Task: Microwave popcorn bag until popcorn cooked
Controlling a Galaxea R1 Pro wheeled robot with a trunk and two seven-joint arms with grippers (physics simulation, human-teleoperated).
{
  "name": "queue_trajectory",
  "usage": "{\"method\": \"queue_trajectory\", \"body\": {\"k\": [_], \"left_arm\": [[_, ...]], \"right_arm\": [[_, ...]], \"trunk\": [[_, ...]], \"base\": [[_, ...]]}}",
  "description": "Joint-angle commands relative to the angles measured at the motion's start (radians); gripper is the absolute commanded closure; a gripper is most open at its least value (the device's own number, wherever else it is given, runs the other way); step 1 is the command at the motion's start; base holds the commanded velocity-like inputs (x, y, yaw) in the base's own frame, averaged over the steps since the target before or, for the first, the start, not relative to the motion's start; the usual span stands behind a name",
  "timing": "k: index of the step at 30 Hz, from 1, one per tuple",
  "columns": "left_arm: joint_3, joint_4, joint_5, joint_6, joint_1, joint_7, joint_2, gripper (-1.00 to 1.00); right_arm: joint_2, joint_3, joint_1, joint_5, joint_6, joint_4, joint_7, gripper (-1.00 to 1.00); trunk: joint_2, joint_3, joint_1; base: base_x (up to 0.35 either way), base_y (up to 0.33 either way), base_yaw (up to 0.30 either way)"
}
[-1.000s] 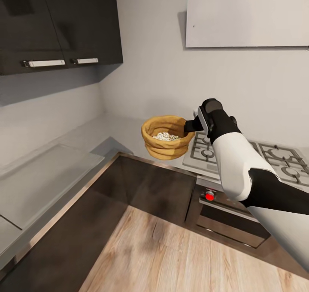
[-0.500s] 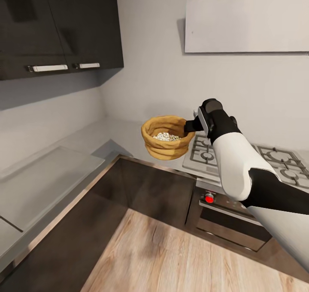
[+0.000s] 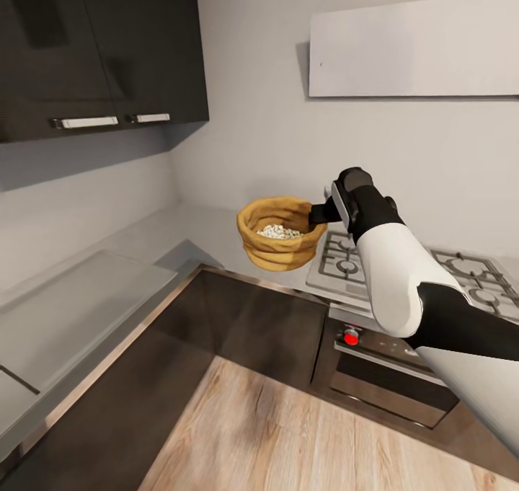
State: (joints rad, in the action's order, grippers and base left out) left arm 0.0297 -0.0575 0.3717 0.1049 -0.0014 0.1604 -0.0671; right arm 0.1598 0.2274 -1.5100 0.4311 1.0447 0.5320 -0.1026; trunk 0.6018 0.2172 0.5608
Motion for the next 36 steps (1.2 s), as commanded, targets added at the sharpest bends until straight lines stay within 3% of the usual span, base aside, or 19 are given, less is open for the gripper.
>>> {"method": "queue_trajectory", "body": {"k": [1, 15, 22, 30, 36], "left_arm": [[0.003, -0.001, 0.003, 0.003, 0.0, 0.002, 0.0, -1.0], [0.003, -0.001, 0.003, 0.002, 0.0, 0.002, 0.0, -1.0], [0.003, 0.0, 0.003, 0.001, 0.0, 0.002, 0.0, -1.0], [0.002, 0.0, 0.003, 0.001, 0.0, 0.002, 0.0, -1.0], [0.002, 0.0, 0.003, 0.001, 0.0, 0.002, 0.0, -1.0]], "right_arm": [[0.001, 0.008, -0.001, 0.011, 0.003, 0.0, -0.009, 1.0], [0.0, 0.009, 0.001, 0.012, 0.003, -0.024, -0.013, 1.0], [-0.001, 0.009, 0.082, 0.012, 0.003, -0.025, -0.011, 1.0], [-0.052, 0.009, 0.148, 0.005, 0.003, -0.027, -0.021, 1.0], [-0.065, 0.009, 0.173, 0.005, 0.003, -0.028, -0.022, 1.0]], "trunk": [[0.001, 0.0, 0.0], [0.001, -0.019, 0.0], [0.001, -0.019, 0.0], [0.001, -0.019, 0.0], [0.001, -0.019, 0.0]], "base": [[0.0, 0.0, 0.0], [0.0, 0.0, 0.0], [0.0, 0.0, 0.0], [0.0, 0.0, 0.0], [0.0, 0.0, 0.0]]}}
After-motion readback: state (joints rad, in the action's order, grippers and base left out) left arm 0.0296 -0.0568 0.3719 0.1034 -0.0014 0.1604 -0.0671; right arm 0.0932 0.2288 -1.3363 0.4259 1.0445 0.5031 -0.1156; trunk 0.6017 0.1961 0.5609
